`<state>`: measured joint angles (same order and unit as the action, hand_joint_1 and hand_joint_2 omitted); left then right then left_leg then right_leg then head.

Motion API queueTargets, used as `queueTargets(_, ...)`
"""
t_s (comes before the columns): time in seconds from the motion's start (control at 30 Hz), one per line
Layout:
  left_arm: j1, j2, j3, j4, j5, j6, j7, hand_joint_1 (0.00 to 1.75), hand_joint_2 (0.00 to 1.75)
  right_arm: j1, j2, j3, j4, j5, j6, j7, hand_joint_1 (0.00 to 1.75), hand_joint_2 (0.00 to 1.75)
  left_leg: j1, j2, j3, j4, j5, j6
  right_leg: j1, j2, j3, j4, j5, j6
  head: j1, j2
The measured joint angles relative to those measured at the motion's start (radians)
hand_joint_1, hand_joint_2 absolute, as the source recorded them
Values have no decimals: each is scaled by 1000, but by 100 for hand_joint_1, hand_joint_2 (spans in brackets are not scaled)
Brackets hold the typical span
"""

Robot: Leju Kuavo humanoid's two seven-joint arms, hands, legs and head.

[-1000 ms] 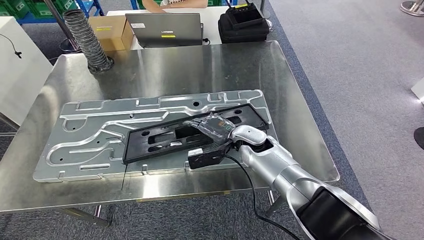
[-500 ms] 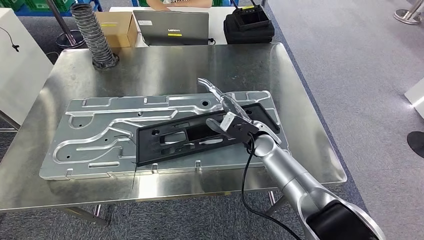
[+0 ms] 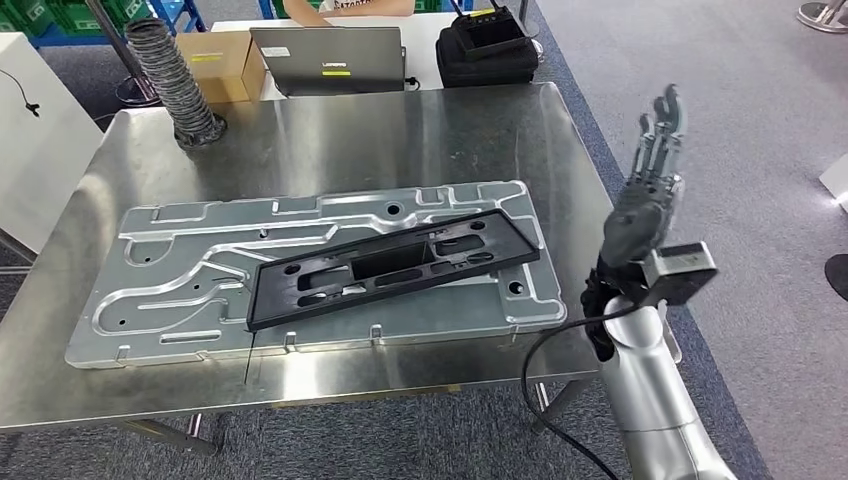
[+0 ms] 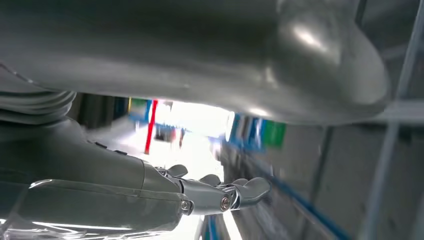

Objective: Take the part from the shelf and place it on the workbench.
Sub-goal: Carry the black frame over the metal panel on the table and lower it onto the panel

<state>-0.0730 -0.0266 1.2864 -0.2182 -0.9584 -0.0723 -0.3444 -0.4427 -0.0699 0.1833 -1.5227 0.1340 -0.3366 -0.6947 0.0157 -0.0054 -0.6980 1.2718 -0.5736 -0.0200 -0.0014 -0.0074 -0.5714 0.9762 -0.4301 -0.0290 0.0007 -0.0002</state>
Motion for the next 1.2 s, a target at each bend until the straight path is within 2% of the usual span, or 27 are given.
queueTargets(0.03,0,-1,7,0,7,1,0,0,0,45,-3,-31,-45,14,-32,0,0,0,0,0,-5,11,4,0,1,1,2,1,-1,1,0,0)
queueTargets(0.07,2,-2,13,0,12,2,1,0,0,96,-6,-67,-90,30,-62,-1,0,0,0,0,11,-19,27,1,1,1,4,3,-3,4,0,0)
queueTargets(0.13,8,-5,21,0,13,4,2,0,0,207,-8,-149,-174,64,-103,-2,0,0,0,-1,84,-157,89,7,2,0,7,11,-10,11,0,0)
queueTargets(0.2,14,-6,28,0,11,4,3,0,0,314,-9,-234,-244,107,-136,-3,0,0,-3,-3,131,-250,119,15,4,0,5,21,-16,19,0,0)
queueTargets(0.3,16,-7,36,0,8,3,4,0,0,436,-10,-340,-302,165,-178,-5,0,0,-6,-1,133,-264,125,30,4,2,0,24,-14,34,0,0)
queueTargets(0.33,14,-8,38,0,7,1,4,0,0,468,-10,-372,-313,176,-185,-5,0,0,-4,1,132,-268,131,37,3,4,-2,30,-23,40,0,0)
queueTargets(0.37,12,-8,39,0,6,0,2,0,0,498,-9,-404,-320,188,-190,-4,0,0,-3,2,128,-273,138,45,1,5,-11,54,-47,46,0,0)
queueTargets(0.4,10,-8,40,0,4,-2,0,0,0,526,-9,-434,-325,203,-195,-4,0,0,-1,4,122,-277,145,51,-2,6,-26,95,-84,52,0,0)
queueTargets(0.47,8,-8,40,0,3,-4,-4,0,0,573,-6,-486,-329,241,-204,-4,0,0,-3,5,105,-277,157,55,-8,7,-71,224,-171,62,0,0)
queueTargets(0.5,8,-8,40,0,3,-4,-5,0,0,591,-4,-505,-329,254,-207,-3,0,0,-4,5,96,-276,163,55,-10,7,-86,276,-197,66,0,0)
queueTargets(0.53,8,-8,41,0,3,-5,-6,0,0,606,-2,-521,-329,269,-209,-3,0,0,-5,6,85,-276,170,53,-11,7,-84,299,-203,68,0,0)
queueTargets(0.57,7,-8,41,0,3,-5,-7,0,0,617,0,-535,-328,291,-213,-2,0,0,-5,8,75,-275,178,51,-12,7,-62,283,-188,68,0,0)
queueTargets(0.63,4,-8,41,0,4,-5,-10,0,0,630,5,-562,-325,382,-225,3,0,0,-5,10,56,-273,194,45,-13,7,35,153,-135,64,0,0)
queueTargets(0.67,2,-8,42,0,5,-5,-11,0,0,633,7,-575,-321,438,-230,7,0,0,-6,10,49,-272,202,41,-10,6,86,77,-122,60,0,0)
queueTargets(0.7,0,-8,42,0,7,-5,-13,0,0,638,12,-589,-317,482,-230,11,0,0,-7,10,47,-272,211,35,-8,7,120,24,-115,53,0,0)
queueTargets(0.73,-1,-8,44,0,9,-4,-13,0,0,642,17,-605,-312,507,-223,13,0,0,-6,9,46,-273,219,29,-4,7,138,-5,-116,47,0,0)
queueTargets(0.8,0,-8,48,0,13,-2,-10,0,0,650,36,-647,-297,509,-184,13,0,0,-5,9,47,-280,237,16,-1,8,131,-12,-105,31,0,0)
queueTargets(0.83,0,-8,51,0,14,-1,-8,0,0,652,48,-671,-288,500,-156,11,0,0,-4,8,43,-279,233,10,-2,7,125,-15,-96,24,0,0)
queueTargets(0.87,2,-8,54,0,15,0,-6,0,0,654,61,-695,-278,490,-128,8,0,0,-4,8,36,-266,210,5,-3,6,116,-17,-84,15,0,0)
queueTargets(0.9,3,-9,57,0,16,0,-4,0,0,656,74,-720,-267,482,-104,6,0,0,-3,7,24,-231,167,1,-5,4,104,-19,-71,8,0,0)
queueTargets(0.97,4,-10,59,0,18,-1,-2,0,0,659,96,-763,-241,476,-57,4,0,0,-2,8,-9,-104,55,-3,-3,3,72,-17,-47,0,0,0)
queueTargets(1.0,4,-11,60,0,19,-1,-1,0,0,660,105,-784,-222,477,-27,4,0,0,-2,8,-19,-37,19,-5,-1,3,55,-15,-35,-1,0,0)
queueTargets(1.03,4,-11,60,0,20,-2,-2,0,0,658,112,-805,-198,479,10,3,0,0,-3,8,-17,9,9,-5,1,3,37,-12,-24,-1,0,0)
queueTargets(1.07,4,-11,61,0,19,-2,-2,0,0,655,118,-830,-165,482,52,3,0,0,-3,8,1,22,22,-3,2,3,20,-7,-14,0,0,0)
queueTargets(1.1,4,-11,61,0,18,-3,-4,0,0,651,123,-860,-126,487,90,3,0,0,-4,7,38,-2,47,1,4,3,4,-2,-6,2,0,0)
queueTargets(1.13,3,-11,61,0,17,-4,-6,0,0,646,127,-892,-85,489,118,3,0,0,-6,7,93,-59,68,7,5,3,-10,5,2,5,0,0)
queueTargets(1.2,0,-12,61,0,13,-4,-10,0,0,634,133,-957,4,485,142,3,0,0,-11,6,208,-210,64,21,9,1,-31,17,14,12,0,0)
